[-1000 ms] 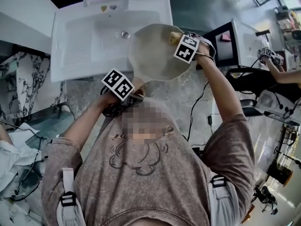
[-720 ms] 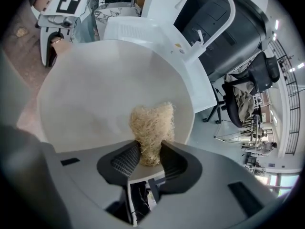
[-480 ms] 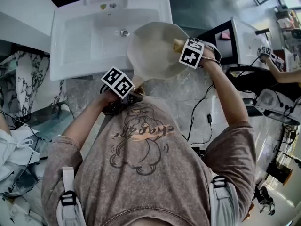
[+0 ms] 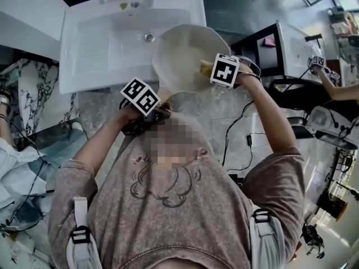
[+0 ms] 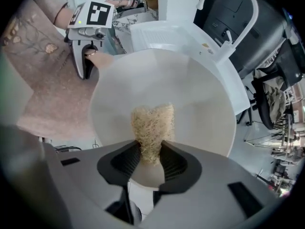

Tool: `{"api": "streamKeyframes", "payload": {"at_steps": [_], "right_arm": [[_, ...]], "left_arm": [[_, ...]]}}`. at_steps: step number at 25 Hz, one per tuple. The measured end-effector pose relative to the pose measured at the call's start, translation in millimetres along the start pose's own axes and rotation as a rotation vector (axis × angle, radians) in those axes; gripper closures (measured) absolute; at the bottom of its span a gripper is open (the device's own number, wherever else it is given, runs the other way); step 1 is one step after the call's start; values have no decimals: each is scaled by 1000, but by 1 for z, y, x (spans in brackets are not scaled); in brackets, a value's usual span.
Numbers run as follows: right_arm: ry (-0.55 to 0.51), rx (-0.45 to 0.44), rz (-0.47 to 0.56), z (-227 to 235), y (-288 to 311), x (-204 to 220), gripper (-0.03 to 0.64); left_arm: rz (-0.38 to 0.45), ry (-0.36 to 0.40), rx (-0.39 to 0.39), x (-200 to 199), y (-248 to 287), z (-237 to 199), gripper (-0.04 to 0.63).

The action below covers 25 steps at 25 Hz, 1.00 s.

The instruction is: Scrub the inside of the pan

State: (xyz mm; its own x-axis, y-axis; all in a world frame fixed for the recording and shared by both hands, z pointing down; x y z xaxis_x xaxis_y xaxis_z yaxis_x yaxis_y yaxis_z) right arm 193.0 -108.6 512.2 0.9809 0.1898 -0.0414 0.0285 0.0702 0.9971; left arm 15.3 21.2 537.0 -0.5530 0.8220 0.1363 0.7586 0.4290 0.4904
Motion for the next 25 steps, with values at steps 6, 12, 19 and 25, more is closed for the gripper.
{"api": "streamKeyframes", "payload": {"at_steps": [6,12,19,25], "right_arm": [[-54,-78,38,-20,-1,-25,476],[-115,-147,86,-38,3,-51,476],[-163,-186,147,-46,13,-89,477],[-171,-154,174,-38,28,-119,476]], "left_arm": [[0,-3,4,0,0,0,548],[-2,-6,5,-1,1,0,548],[-1,-7,7,-1,0,-3,548],[-5,-7,7,-2,1,-4,551]]}}
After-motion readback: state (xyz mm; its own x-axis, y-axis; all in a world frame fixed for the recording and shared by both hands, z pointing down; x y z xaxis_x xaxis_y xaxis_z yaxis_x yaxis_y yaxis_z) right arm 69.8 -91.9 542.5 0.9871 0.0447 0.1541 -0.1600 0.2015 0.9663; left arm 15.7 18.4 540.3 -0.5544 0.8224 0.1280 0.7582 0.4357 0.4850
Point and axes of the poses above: the fingertips, and each gripper's own axes: y forward along the fingers, z to its right, x out of its underside, the point moved 4 cm from there along -y, backward along the fingers
